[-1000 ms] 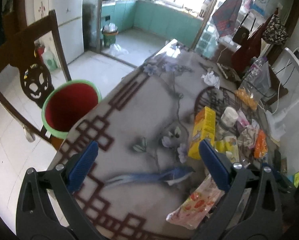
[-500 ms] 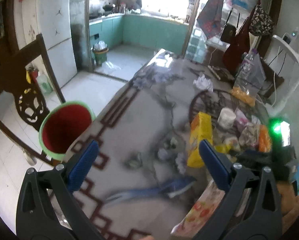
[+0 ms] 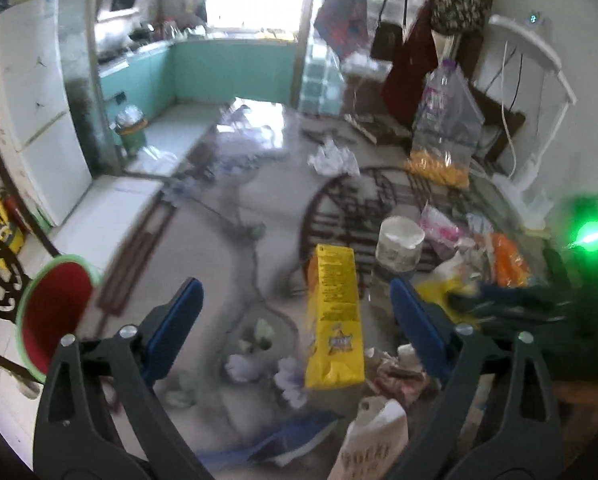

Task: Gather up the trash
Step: 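Grasp the yellow snack box with the left tool while the right tool grasps the bear-print paper box, then carry both boxes over the red bucket and open both tools to drop them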

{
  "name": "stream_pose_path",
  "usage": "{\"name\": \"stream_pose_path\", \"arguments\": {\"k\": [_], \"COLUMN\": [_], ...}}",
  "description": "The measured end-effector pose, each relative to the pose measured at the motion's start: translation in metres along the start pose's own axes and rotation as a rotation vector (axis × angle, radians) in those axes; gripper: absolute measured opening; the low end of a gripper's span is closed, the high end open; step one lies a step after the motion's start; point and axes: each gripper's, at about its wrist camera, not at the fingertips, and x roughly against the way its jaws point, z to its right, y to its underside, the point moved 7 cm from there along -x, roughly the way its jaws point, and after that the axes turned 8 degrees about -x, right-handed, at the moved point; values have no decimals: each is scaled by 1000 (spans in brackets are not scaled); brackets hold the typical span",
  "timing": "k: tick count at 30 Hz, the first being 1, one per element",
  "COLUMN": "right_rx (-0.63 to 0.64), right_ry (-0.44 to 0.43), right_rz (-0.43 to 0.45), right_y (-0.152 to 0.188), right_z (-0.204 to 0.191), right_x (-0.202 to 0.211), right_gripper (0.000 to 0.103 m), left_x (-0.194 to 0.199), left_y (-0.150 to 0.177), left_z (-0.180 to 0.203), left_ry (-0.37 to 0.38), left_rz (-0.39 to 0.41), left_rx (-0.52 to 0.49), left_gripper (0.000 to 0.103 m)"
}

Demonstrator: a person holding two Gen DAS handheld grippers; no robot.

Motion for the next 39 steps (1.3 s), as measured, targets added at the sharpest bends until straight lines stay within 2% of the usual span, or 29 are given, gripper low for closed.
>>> {"name": "stream_pose_path", "arguments": {"k": [4, 11, 14, 15, 16, 17, 18, 24, 31, 35, 39], "right_rx": [-20, -57, -64, -63, -63, -63, -64, -53, -8, 19, 32], "right_ry": [-4, -22, -31, -37, -41, -44, -46, -56, -71, -63, -63], "right_rz": [48, 44, 39, 37, 35, 33, 32, 72, 174, 250, 284], "right_y": [-13, -20, -21, -21, -21, -21, -21, -26, -33, -34, -33], "right_z": [10, 20, 21, 20, 19, 18, 18, 10, -10, -19, -26], "right_x": [18, 17, 15, 15, 14, 14, 14, 26, 57, 80, 94], "right_gripper": [41, 42, 42, 42, 42, 42, 42, 42, 42, 42, 42], "left_x": [-40, -90, -109, -115, -120, -123, -124, -97, -24, 22, 62], "left_y": [2, 5, 15, 19, 22, 24, 26, 8, -27, -40, -46], "left_z": [9, 28, 27, 27, 26, 26, 25, 14, 6, 3, -4], "left_ry": [28, 23, 19, 31, 50, 79, 98, 68, 31, 12, -11], "left_rz": [-62, -158, -234, -257, -271, -280, -283, -208, -69, 7, 74], "left_rx": [9, -57, -55, -51, -47, -36, -19, -23, -37, -40, -23], "left_gripper": [88, 88, 73, 62, 46, 37, 35, 35, 35, 35, 35]}}
